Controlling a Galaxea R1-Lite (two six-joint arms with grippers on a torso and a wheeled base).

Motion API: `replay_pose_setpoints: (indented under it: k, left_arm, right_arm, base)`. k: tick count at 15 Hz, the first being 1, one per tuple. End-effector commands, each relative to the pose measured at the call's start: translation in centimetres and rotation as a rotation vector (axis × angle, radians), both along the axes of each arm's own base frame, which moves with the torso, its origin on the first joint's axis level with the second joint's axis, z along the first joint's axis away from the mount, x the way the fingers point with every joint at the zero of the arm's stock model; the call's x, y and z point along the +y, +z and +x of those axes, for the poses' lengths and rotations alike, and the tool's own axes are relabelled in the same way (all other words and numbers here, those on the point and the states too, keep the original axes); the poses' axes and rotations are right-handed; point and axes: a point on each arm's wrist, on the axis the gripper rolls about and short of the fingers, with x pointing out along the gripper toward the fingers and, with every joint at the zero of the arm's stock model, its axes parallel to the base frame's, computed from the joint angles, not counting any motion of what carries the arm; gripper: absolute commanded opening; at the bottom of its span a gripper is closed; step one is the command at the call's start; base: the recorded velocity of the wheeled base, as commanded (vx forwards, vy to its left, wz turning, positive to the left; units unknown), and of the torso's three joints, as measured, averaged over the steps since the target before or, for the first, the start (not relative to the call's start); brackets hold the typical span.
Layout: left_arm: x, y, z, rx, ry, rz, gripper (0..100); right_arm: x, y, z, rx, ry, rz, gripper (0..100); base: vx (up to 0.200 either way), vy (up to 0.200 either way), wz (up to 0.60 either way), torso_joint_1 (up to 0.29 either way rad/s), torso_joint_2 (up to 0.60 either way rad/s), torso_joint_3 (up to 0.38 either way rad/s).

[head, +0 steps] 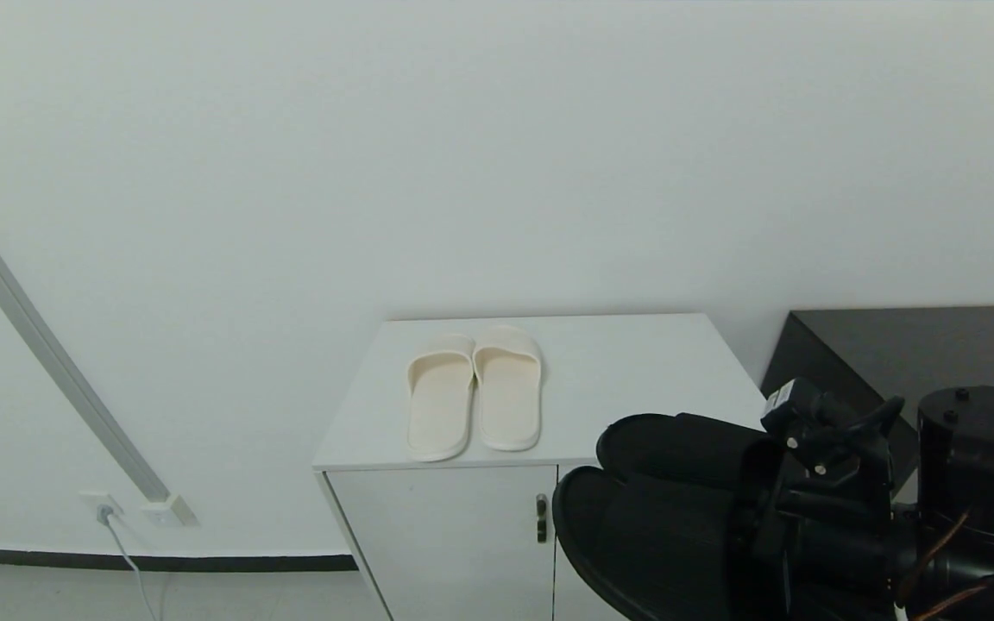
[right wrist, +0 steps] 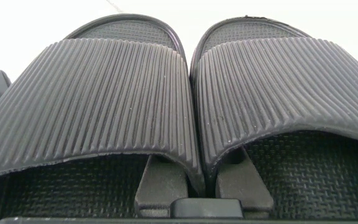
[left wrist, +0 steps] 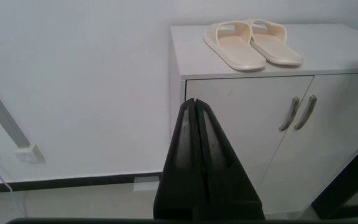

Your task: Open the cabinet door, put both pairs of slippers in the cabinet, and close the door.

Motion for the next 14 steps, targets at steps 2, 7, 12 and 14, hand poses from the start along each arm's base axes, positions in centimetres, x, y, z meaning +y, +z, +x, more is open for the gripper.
replay_pose_setpoints:
  k: [2, 7, 12, 14]
  left_arm:
    - [0.0, 0.01, 0.01, 0.001, 0.0, 0.0, 0]
    - [0.0, 0.02, 0.01, 0.0, 0.0, 0.0, 0]
    - [0.0, 0.02, 0.01, 0.0, 0.0, 0.0, 0]
    - [0.0, 0.02, 0.01, 0.0, 0.002, 0.001, 0]
  right_arm:
    - [0.02, -0.01, -0.15, 0.0, 0.006, 0.0, 0]
    - [0.07, -0.09, -0.32, 0.002, 0.012, -0.002, 0]
    - [0.06, -0.23, -0.44, 0.007, 0.016, -0.005, 0]
    - [0.09, -0.23, -0.46, 0.007, 0.018, -0.005, 0]
  base:
    - [0.0, 0.0, 0.0, 0.0, 0.0, 0.0]
    - [0.0, 0.0, 0.0, 0.0, 0.0, 0.0]
    - [0.0, 0.0, 0.0, -0.092, 0.22, 0.122]
    - [0.0, 0.0, 0.0, -0.156, 0.37, 0.202]
